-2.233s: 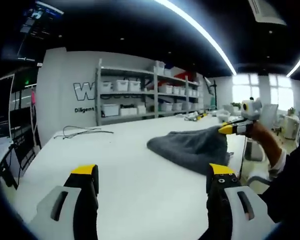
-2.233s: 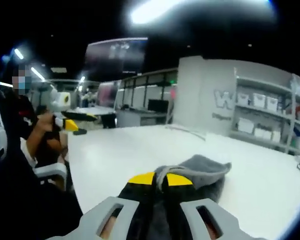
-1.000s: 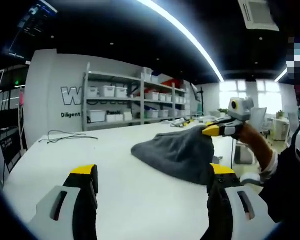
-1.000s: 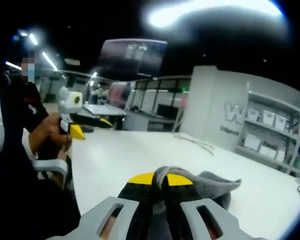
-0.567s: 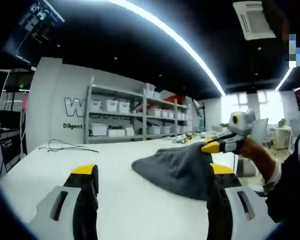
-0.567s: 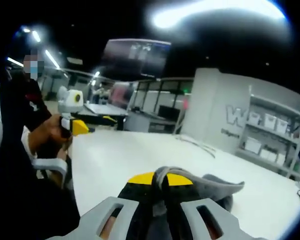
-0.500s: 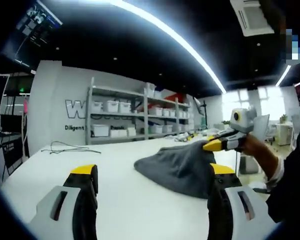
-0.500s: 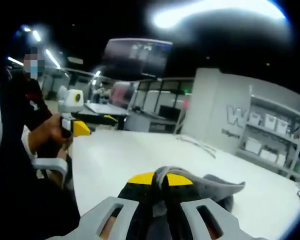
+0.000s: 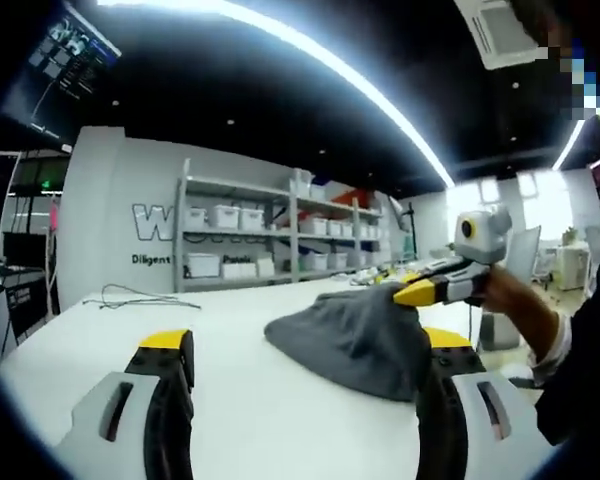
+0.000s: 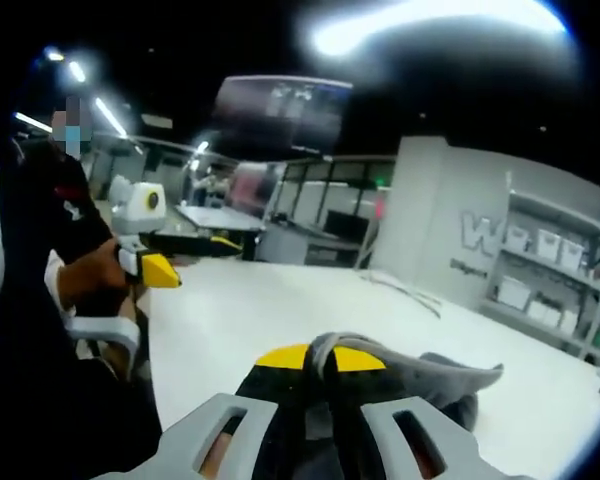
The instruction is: Open the folded towel by lifting each exposed corner and separating the folded layers until the towel lies flat within the target outline without major curled edges
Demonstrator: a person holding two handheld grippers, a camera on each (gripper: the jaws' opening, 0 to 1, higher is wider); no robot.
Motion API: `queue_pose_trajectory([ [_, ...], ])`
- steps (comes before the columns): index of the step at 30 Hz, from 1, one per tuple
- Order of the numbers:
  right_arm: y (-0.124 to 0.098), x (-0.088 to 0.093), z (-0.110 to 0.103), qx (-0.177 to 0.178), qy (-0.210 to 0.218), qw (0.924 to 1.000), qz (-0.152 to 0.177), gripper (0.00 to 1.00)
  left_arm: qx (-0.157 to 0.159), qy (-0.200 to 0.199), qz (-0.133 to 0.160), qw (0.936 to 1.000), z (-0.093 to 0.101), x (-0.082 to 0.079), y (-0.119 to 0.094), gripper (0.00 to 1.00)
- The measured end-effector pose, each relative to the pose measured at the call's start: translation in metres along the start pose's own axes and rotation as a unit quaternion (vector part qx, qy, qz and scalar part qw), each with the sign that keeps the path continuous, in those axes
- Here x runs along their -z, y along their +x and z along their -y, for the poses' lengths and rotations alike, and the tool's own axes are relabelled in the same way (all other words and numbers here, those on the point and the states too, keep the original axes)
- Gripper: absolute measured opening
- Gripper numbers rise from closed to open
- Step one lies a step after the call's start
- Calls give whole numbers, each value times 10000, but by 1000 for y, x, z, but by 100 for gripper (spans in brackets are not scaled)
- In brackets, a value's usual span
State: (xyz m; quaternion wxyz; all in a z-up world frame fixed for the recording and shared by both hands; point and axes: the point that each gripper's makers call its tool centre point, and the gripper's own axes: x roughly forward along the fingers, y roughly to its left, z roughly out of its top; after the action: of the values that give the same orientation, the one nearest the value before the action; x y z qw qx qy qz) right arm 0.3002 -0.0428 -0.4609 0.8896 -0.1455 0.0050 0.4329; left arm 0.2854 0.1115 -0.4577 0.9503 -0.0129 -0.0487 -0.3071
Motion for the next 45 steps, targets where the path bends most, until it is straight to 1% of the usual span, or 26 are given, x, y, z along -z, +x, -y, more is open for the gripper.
queue_pose_trajectory([
  [1,0,0,0,2,-5,10000,-1,3,17,4,38,10000,1,1,0,91],
  [3,1,0,-1,-4,-11,10000,2,3,-17,86,19,10000,1,4,0,92],
  [5,1,-1,-1,5,-40,10000,12,3,-146,181,15,9997,-3,6,1,91],
  [8,2,-3,-2,-19,-64,10000,31,3,-174,164,10,9997,-4,8,1,90],
  [12,6,-7,-6,-122,-43,9999,79,3,-108,65,-95,9999,-1,14,5,89],
  [13,8,-8,-6,-126,-64,9999,83,3,-114,67,-114,9998,0,15,6,88],
  [14,9,-9,-6,-132,-84,9998,86,3,-121,91,-209,9997,0,19,7,88],
  [19,16,-13,-11,-210,-167,9996,74,3,-67,144,-387,9991,6,27,12,88],
  [25,29,-13,-24,-399,-305,9987,33,3,28,64,-378,9993,12,27,14,88],
  [29,34,-14,-32,-531,-326,9980,63,3,69,68,-337,9994,17,25,16,89],
  [34,37,-17,-41,-627,-364,9973,111,3,115,123,-432,9989,22,30,19,89],
  [38,40,-16,-47,-683,-414,9968,107,3,139,124,-447,9988,27,31,20,89],
  [42,45,-13,-57,-773,-463,9959,52,3,212,181,-474,9985,36,33,23,87],
  [45,48,-11,-63,-810,-511,9954,20,3,271,253,-557,9978,42,37,24,87],
])
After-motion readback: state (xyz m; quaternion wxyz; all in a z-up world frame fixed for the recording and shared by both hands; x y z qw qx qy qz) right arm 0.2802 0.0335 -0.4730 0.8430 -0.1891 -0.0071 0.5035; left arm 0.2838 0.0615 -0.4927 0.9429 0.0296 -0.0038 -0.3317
